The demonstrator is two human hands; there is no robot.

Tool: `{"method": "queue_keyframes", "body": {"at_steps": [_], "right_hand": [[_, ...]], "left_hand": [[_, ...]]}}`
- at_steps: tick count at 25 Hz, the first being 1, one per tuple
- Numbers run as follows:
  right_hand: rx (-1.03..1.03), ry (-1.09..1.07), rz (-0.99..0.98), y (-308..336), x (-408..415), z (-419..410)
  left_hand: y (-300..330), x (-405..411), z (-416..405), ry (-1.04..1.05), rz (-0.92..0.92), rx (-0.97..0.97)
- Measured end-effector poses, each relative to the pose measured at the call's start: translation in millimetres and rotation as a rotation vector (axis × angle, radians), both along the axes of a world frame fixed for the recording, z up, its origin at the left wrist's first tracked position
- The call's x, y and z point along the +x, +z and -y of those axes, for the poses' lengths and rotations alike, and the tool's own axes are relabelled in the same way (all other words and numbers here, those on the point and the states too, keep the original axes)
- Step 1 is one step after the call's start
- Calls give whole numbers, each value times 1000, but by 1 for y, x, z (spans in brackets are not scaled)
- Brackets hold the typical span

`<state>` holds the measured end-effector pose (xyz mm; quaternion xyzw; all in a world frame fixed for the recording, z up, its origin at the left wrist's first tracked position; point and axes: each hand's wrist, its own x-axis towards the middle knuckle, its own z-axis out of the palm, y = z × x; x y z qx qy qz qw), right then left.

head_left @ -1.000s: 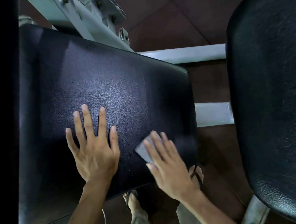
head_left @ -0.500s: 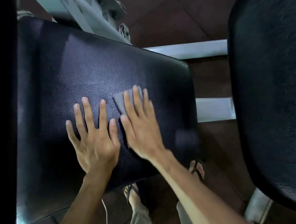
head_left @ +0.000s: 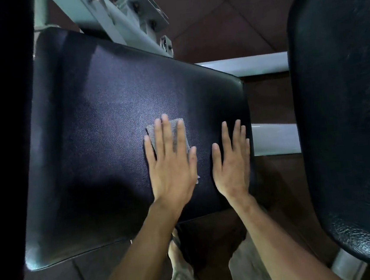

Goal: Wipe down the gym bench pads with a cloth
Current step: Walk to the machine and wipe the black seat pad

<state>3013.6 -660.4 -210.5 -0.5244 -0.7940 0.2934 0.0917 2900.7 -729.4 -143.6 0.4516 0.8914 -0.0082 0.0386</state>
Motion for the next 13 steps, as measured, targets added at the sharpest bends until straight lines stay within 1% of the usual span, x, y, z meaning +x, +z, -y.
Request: {"method": "queue_keyframes", "body": {"at_steps": [3, 7, 9, 11, 13], "right_hand": [[22, 2, 14, -3, 2, -3], [21, 16, -4, -1, 2, -5], [22, 5, -15, -1, 2, -6], [29, -8, -14, -3, 3, -5], [32, -8, -7, -4, 4, -4]], "left_hand": [[-14, -3, -4, -17, -30, -86], [-2, 21, 61, -114, -65, -114], [5, 14, 78, -101, -78, -150], [9, -3, 67, -53, -91, -144], [8, -26, 32, 8, -82, -94]]}}
